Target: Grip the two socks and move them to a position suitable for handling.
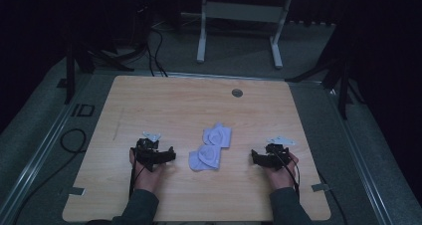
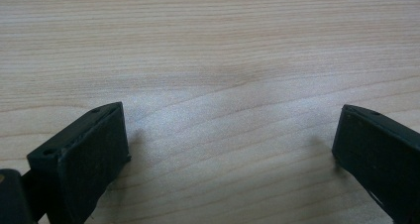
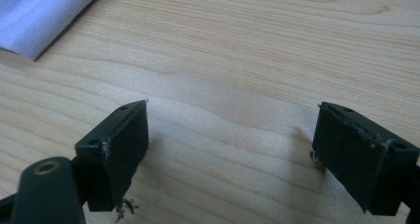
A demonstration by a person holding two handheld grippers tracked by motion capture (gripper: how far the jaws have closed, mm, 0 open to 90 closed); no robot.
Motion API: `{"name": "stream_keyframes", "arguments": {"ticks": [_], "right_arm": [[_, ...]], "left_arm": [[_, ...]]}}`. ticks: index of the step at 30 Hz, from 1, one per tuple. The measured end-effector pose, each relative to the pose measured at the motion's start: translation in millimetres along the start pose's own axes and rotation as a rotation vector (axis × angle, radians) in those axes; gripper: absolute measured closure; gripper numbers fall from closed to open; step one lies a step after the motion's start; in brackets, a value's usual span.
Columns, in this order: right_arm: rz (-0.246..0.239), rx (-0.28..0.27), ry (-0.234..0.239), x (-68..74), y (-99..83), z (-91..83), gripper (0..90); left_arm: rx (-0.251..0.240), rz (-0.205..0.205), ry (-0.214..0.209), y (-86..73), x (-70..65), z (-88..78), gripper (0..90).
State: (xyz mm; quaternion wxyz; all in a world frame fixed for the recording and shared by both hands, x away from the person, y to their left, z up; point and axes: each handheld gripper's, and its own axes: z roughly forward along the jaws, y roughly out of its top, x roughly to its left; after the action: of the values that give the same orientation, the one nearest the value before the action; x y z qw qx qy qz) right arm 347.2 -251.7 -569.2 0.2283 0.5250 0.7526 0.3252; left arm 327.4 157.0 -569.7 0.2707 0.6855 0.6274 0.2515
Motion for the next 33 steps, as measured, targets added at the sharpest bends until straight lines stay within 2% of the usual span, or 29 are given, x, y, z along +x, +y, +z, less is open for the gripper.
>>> {"name": "stream_keyframes", "arguments": {"ticks": [6,10,13,15,22,23,27,30,31,33], "right_arm": [[-0.006,0.006,0.007,3.9,-0.1,-3.1,20.9],[-0.010,0.010,0.013,5.5,0.1,-5.0,26.7],[-0.022,0.014,0.021,7.6,0.7,-6.8,34.9],[-0.028,0.019,0.025,10.0,1.0,-8.5,42.0],[-0.090,0.026,0.056,18.4,1.0,-11.7,45.9],[-0.128,0.024,0.077,26.5,3.0,-15.5,49.6],[-0.173,0.008,0.139,41.0,10.0,-20.0,57.5],[-0.198,0.005,0.193,54.3,14.6,-20.7,58.4],[-0.198,0.005,0.193,54.3,14.6,-20.7,58.4],[-0.214,0.006,0.224,64.5,17.1,-20.0,58.4]], "left_arm": [[-0.002,0.014,-0.012,-1.6,2.1,-1.7,1.8],[-0.005,0.025,-0.025,-2.8,3.8,-5.2,6.9],[-0.014,0.039,-0.038,-3.3,3.4,-6.7,14.3],[-0.014,0.042,-0.042,-3.4,2.9,-7.6,16.1],[-0.004,0.063,-0.062,-3.9,4.8,-13.4,31.3],[-0.006,0.068,-0.067,-4.2,5.5,-14.5,34.4],[-0.009,0.069,-0.070,-4.9,6.0,-16.4,42.7],[-0.007,0.075,-0.075,-4.8,6.1,-16.9,45.7],[-0.007,0.077,-0.079,-4.8,6.4,-17.0,45.7],[-0.002,0.082,-0.084,-4.7,7.2,-17.9,48.4]]}}
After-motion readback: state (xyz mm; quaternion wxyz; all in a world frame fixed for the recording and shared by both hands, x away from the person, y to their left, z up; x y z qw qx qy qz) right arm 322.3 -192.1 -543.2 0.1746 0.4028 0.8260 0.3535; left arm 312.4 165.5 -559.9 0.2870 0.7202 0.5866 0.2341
